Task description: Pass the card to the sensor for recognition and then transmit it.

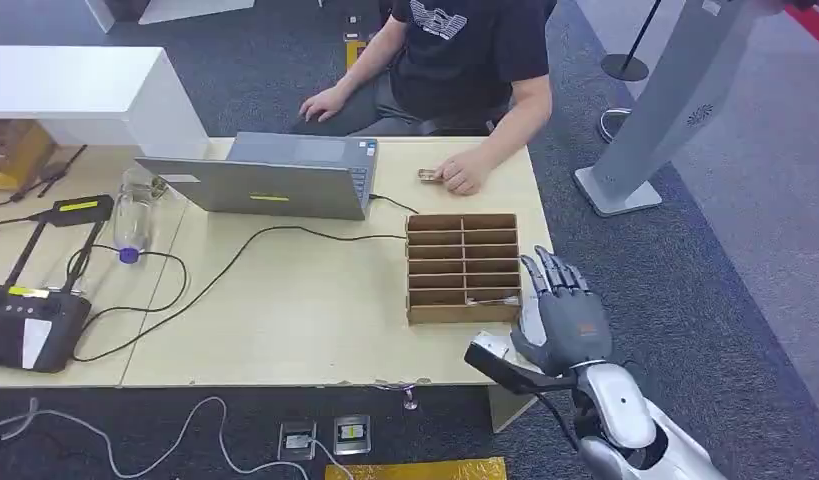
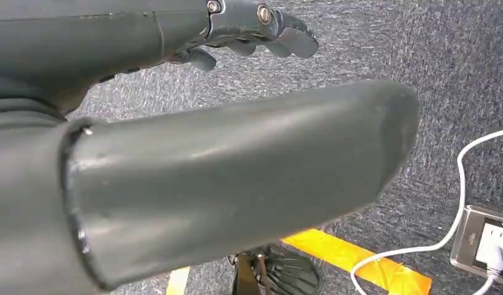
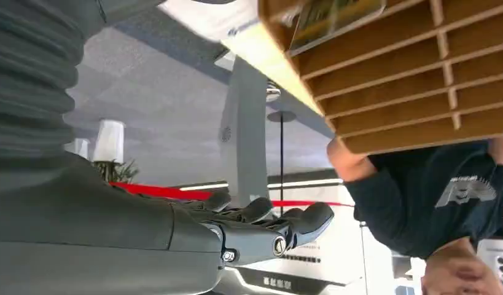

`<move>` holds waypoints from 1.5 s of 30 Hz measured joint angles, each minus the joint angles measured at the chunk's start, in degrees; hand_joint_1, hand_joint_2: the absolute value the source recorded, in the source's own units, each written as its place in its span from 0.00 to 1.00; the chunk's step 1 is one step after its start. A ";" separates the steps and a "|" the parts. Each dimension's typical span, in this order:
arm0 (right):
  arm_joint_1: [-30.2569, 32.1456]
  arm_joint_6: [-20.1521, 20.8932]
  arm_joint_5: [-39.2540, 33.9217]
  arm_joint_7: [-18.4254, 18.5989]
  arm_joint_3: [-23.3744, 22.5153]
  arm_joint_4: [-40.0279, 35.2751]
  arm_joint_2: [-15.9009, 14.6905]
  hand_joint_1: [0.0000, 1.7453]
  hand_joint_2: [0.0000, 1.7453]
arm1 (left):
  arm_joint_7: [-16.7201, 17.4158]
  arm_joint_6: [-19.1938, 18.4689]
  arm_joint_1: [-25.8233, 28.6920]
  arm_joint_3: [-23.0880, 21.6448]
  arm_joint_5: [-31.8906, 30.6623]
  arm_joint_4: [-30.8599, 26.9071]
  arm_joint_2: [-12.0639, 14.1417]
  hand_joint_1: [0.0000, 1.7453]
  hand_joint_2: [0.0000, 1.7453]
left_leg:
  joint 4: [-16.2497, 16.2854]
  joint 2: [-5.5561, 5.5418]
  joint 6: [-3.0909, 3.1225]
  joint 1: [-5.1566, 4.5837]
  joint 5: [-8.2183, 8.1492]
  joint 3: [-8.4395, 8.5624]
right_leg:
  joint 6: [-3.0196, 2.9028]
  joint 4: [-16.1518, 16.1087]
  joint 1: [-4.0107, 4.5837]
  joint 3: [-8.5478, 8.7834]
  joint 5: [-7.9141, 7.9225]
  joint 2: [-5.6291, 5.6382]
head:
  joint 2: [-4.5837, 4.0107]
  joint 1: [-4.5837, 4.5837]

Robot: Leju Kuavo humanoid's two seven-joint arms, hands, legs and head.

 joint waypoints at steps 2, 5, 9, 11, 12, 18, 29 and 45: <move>0.12 -0.20 0.15 0.00 0.66 0.83 0.72 0.00 1.00 | 0.00 0.00 0.01 0.00 0.00 0.02 0.00 0.00 0.00 | 0.00 0.00 0.00 0.00 0.00 0.00 | 0.00 0.00 0.00 0.00 0.00 -0.01 | 0.00 0.00; 0.10 -0.18 -0.26 0.22 1.21 1.84 1.75 0.00 1.00 | 0.00 0.00 0.01 0.00 0.00 0.00 0.02 0.00 0.00 | 0.00 0.00 0.00 0.00 0.00 0.00 | 0.00 0.01 0.00 0.02 0.00 0.00 | 0.00 0.02; 0.08 -0.09 -0.98 0.77 1.89 2.96 3.54 0.00 1.00 | 0.00 0.00 0.00 0.00 0.02 0.02 0.02 0.00 0.00 | 0.00 0.00 0.00 0.00 0.00 0.00 | 0.00 0.00 0.00 0.01 0.00 -0.01 | 0.00 0.00; 0.08 -0.05 -1.01 0.94 2.21 3.22 3.87 0.00 1.00 | 0.00 0.00 0.00 0.00 0.02 0.00 0.02 0.00 0.00 | 0.00 0.00 0.00 0.00 0.00 0.00 | 0.00 0.00 0.00 0.01 0.00 -0.01 | 0.00 0.02; 0.08 -0.02 -1.03 1.05 2.28 3.35 4.04 0.00 1.00 | 0.00 -0.02 0.00 0.00 0.02 0.00 0.02 0.00 0.00 | 0.00 0.00 0.00 0.00 0.00 0.00 | 0.00 0.01 0.00 0.01 0.00 0.00 | 0.00 0.00; -1.08 1.57 -4.02 -1.96 2.98 4.40 4.98 0.00 1.00 | -0.24 -0.18 0.00 0.00 -0.07 0.00 0.02 0.00 0.00 | 0.00 0.00 0.00 0.00 0.00 0.01 | 0.00 0.00 0.00 0.01 0.00 0.02 | 0.00 0.00; -4.89 1.83 -5.75 -6.16 3.42 9.14 6.88 0.00 1.00 | -0.52 -0.20 0.00 0.00 -0.42 0.00 0.02 0.00 0.00 | 0.00 0.00 -0.01 0.00 0.01 0.01 | 0.00 0.01 0.00 0.02 0.00 0.01 | 0.00 0.02; -6.77 0.41 -2.38 -6.71 3.92 13.32 8.89 0.00 1.00 | -0.54 -0.35 0.02 0.00 -0.53 0.00 0.02 0.00 0.00 | 0.00 -0.01 -0.01 0.00 0.01 0.01 | 0.00 0.01 0.00 0.03 0.00 -0.01 | 0.00 0.02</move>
